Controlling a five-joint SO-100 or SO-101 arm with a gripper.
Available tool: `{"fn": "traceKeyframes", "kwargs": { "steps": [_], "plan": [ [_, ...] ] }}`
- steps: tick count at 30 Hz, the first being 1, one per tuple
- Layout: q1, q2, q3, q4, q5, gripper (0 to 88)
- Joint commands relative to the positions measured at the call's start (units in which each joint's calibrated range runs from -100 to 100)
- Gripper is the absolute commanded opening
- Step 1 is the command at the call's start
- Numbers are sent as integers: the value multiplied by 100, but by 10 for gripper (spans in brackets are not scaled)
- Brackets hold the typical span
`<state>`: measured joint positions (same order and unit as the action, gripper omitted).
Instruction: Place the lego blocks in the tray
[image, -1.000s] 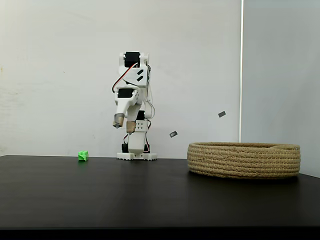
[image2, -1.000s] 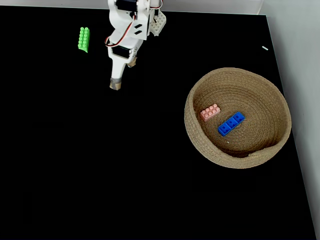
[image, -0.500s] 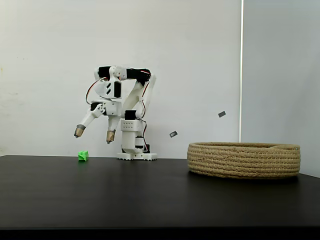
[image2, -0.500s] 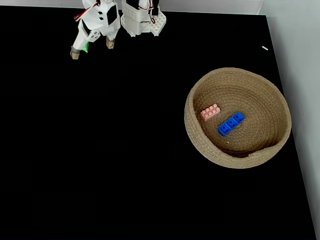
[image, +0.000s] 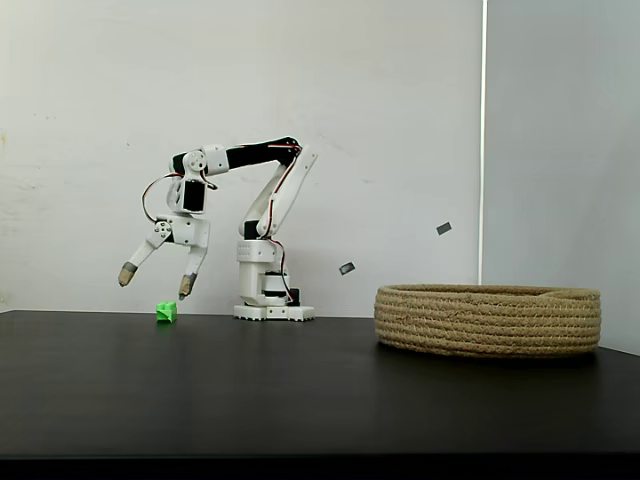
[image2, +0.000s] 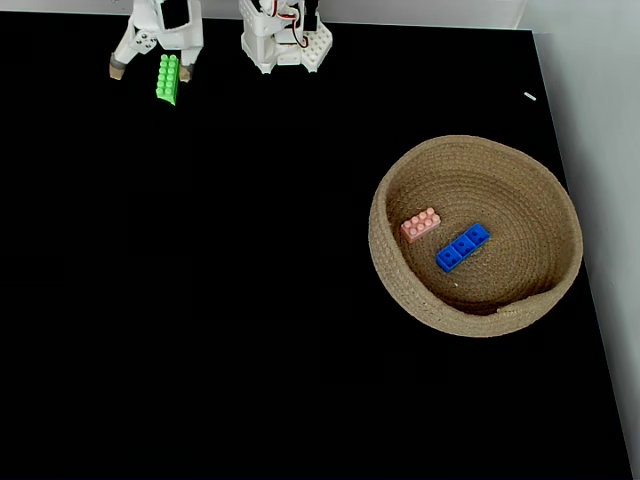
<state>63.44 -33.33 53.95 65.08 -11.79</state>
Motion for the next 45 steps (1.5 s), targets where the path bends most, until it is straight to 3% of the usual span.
{"fn": "traceKeyframes", "kwargs": {
  "steps": [1, 8, 29, 32, 34, 37, 45],
  "plan": [
    [210, -54, 17, -682, -29, 335],
    [243, 49, 583, -1373, -49, 303],
    [-408, -1129, 118, -1356, -20, 281],
    [-606, -1533, 765, -2106, 244, 170],
    [-754, -1903, 1321, -2872, 430, 3],
    [-927, -2299, 1695, -3181, 596, 3],
    [-1109, -1594, 1376, -2764, 728, 3]
  ]
}}
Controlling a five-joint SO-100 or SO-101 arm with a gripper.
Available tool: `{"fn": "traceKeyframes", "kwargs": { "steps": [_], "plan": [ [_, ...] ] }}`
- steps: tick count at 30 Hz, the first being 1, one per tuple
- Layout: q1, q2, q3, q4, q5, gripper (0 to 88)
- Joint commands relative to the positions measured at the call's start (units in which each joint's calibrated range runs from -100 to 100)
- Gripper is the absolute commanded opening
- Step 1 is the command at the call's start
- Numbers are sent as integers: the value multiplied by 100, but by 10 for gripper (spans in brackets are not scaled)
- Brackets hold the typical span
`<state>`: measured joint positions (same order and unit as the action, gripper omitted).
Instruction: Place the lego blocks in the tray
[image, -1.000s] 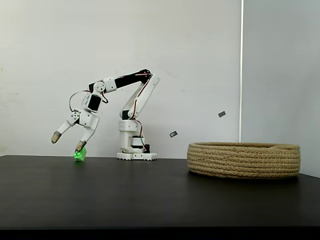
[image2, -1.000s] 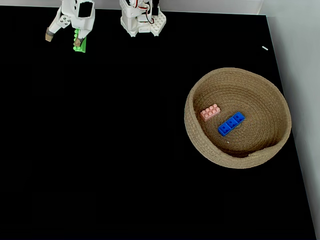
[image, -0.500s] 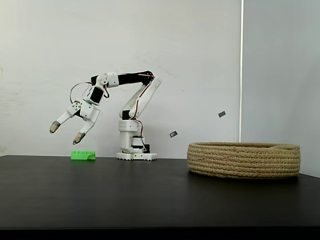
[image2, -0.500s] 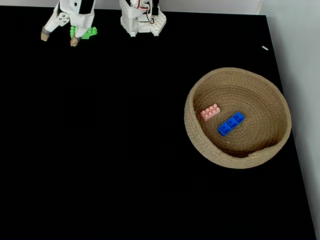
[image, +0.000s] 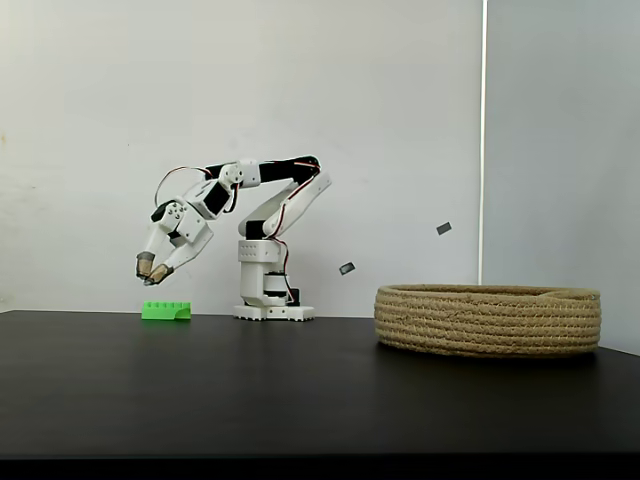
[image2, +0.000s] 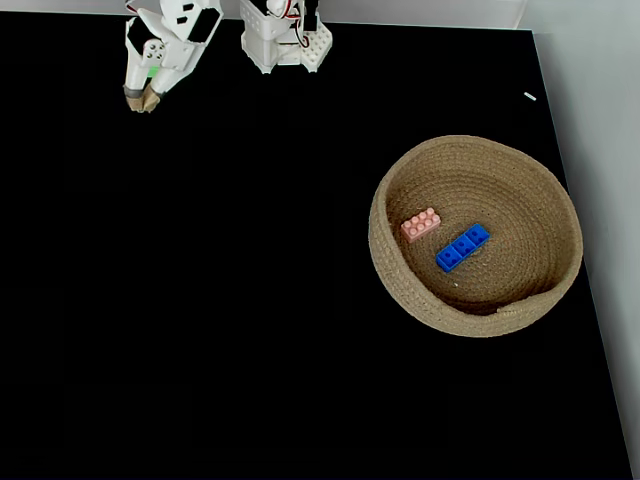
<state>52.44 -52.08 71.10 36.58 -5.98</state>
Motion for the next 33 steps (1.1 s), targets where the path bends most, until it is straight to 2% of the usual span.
{"fn": "traceKeyframes", "kwargs": {
  "steps": [1, 4, 7, 10, 16, 22, 25, 29, 33],
  "plan": [
    [24, 436, -466, 178, 254, 4],
    [461, 1124, -1041, 536, 830, 15],
    [1161, 2018, -1898, 1069, 1582, 140],
    [1491, 2869, -2792, 1136, 2061, 165],
    [1590, 3858, -4634, 1669, 2593, 194],
    [1417, 3737, -4333, 3243, 3575, 241],
    [1301, 3703, -3923, 3710, 3795, 269],
    [1359, 3720, -3385, 3485, 4005, 309],
    [1458, 3677, -3731, 3560, 4068, 309]
  ]
}}
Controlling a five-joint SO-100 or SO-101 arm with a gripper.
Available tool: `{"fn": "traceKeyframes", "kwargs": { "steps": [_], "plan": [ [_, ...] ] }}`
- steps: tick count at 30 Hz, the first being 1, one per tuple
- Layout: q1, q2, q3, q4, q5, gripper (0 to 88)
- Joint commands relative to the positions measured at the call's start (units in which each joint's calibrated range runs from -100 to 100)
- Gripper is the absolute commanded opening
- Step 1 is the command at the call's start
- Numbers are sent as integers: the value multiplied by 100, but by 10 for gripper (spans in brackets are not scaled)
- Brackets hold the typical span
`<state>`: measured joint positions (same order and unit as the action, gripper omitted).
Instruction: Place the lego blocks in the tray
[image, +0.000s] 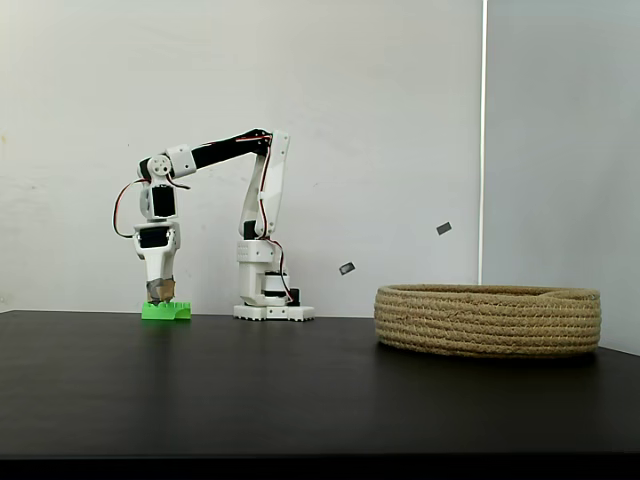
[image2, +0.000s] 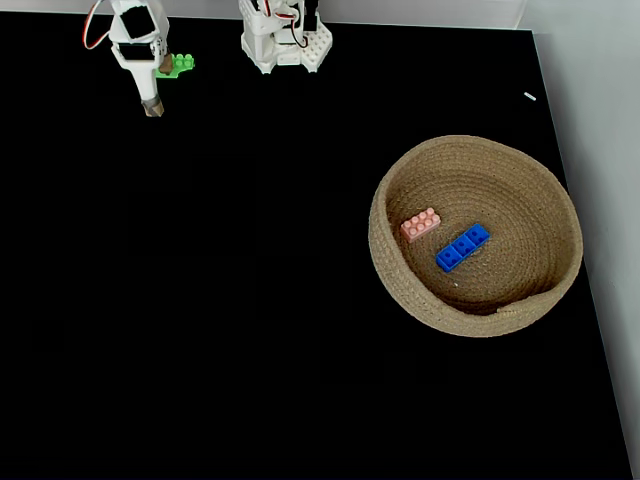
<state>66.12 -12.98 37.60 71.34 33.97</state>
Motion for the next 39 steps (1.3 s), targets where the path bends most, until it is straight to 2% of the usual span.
{"fn": "traceKeyframes", "kwargs": {
  "steps": [1, 8, 13, 22, 39],
  "plan": [
    [139, -241, -619, 268, 49, 311],
    [527, -241, -2060, 1575, 386, 343],
    [651, -431, -1595, 1792, 484, 344],
    [1112, -1454, 786, 476, 845, 353],
    [1483, -1050, 1825, -1140, 943, 357]
  ]
}}
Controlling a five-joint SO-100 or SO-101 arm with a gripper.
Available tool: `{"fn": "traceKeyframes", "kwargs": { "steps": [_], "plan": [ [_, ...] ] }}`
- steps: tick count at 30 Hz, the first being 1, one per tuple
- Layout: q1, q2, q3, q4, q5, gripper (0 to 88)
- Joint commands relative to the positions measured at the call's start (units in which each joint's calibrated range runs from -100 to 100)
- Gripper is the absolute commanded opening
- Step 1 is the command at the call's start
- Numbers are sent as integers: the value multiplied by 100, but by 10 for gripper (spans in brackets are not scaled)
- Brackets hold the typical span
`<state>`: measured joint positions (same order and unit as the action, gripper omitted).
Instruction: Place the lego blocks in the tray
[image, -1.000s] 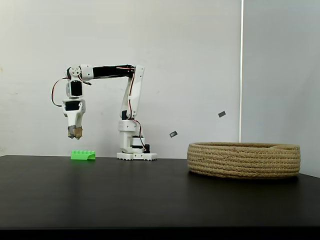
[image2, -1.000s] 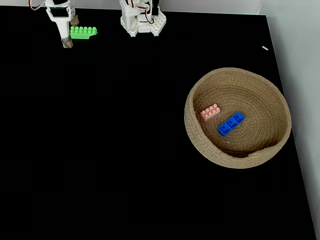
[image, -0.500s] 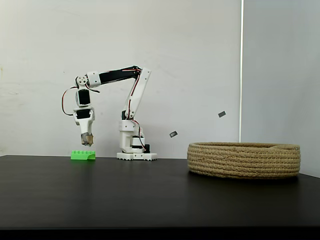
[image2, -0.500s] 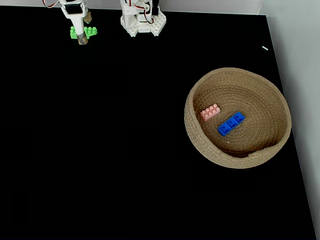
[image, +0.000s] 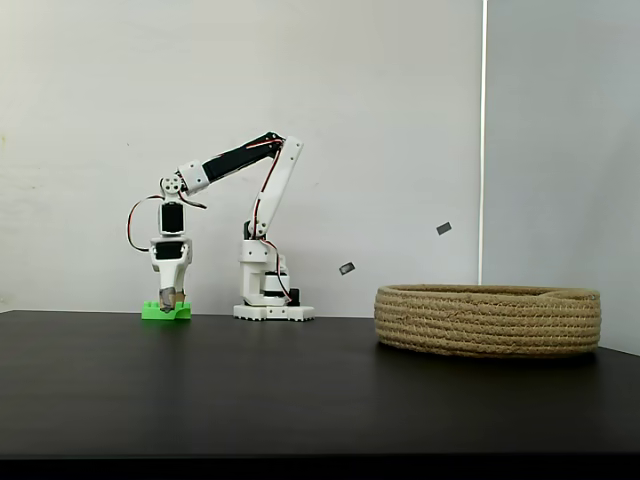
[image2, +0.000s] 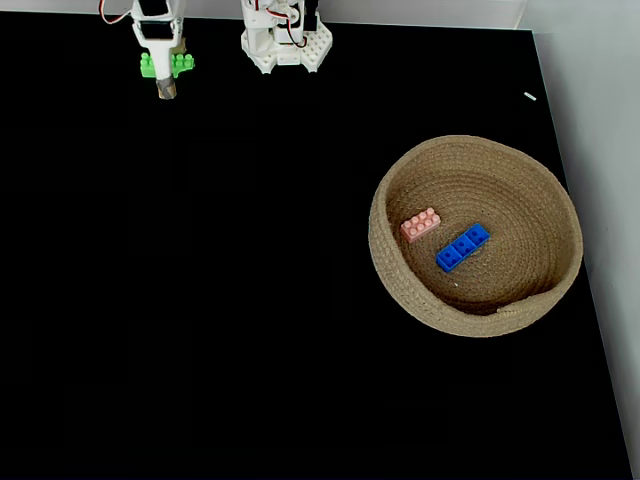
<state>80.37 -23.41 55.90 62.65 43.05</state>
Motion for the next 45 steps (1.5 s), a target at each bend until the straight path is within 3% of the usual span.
{"fn": "traceKeyframes", "kwargs": {
  "steps": [1, 7, 13, 18, 25, 32, 39, 45],
  "plan": [
    [66, 19, -4, -288, 29, 355],
    [99, 157, -4, -313, -10, 280],
    [-16, 200, 60, -338, -59, 25],
    [-313, 45, 215, -455, -166, 13],
    [-1714, -540, -232, -680, -1192, 0],
    [-3248, -1305, -1801, -296, -2540, 0],
    [-5193, -2036, -2083, 45, -3556, 0],
    [-6941, -1356, -2567, -46, -4576, 1]
  ]
}}
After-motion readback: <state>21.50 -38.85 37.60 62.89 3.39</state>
